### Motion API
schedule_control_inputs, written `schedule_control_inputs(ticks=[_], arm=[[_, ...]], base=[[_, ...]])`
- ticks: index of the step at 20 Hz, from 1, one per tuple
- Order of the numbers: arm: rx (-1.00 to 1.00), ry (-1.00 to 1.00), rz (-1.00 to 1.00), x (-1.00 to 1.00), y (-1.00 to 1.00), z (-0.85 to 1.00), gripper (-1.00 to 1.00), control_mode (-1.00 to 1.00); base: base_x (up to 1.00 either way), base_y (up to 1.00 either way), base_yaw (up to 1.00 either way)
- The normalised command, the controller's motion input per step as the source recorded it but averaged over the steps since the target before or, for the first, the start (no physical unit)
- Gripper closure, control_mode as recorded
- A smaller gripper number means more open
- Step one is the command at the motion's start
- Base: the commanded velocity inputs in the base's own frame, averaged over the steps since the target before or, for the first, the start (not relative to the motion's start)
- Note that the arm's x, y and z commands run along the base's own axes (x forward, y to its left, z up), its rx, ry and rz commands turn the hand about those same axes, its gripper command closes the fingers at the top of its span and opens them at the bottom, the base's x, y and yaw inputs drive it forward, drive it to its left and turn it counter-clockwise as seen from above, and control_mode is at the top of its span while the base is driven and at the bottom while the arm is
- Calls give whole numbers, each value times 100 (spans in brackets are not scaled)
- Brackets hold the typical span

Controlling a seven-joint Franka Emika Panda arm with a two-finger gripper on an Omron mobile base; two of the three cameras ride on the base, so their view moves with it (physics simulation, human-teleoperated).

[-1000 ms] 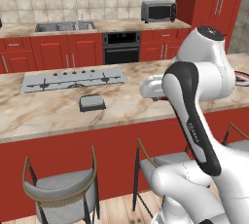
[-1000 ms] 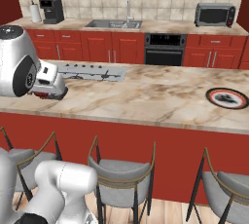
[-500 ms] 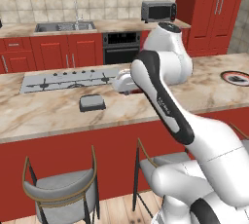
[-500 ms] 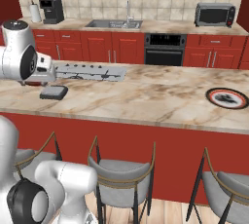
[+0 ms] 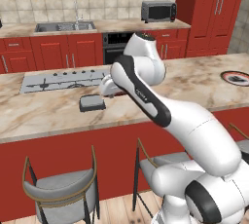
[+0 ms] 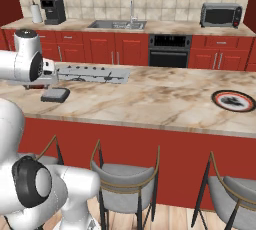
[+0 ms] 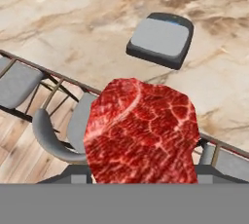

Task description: Take the steak from the fridge and place it on the digital scale on the counter by the fridge. Wait a few seconds for a reading, then move it to the plate on the dining counter.

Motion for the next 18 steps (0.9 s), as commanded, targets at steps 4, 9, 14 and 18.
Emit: schedule_control_inputs(ticks=[4, 9, 14, 18], arm=[[-5, 0, 5, 37, 18, -35, 100, -100], [-6, 0, 3, 35, 20, -27, 100, -100], [-4, 0, 2, 39, 10, -22, 100, -100], [-2, 0, 2, 42, 1, -25, 100, -100]], base=[[0, 0, 0], [0, 0, 0], [0, 0, 0], [0, 0, 0]])
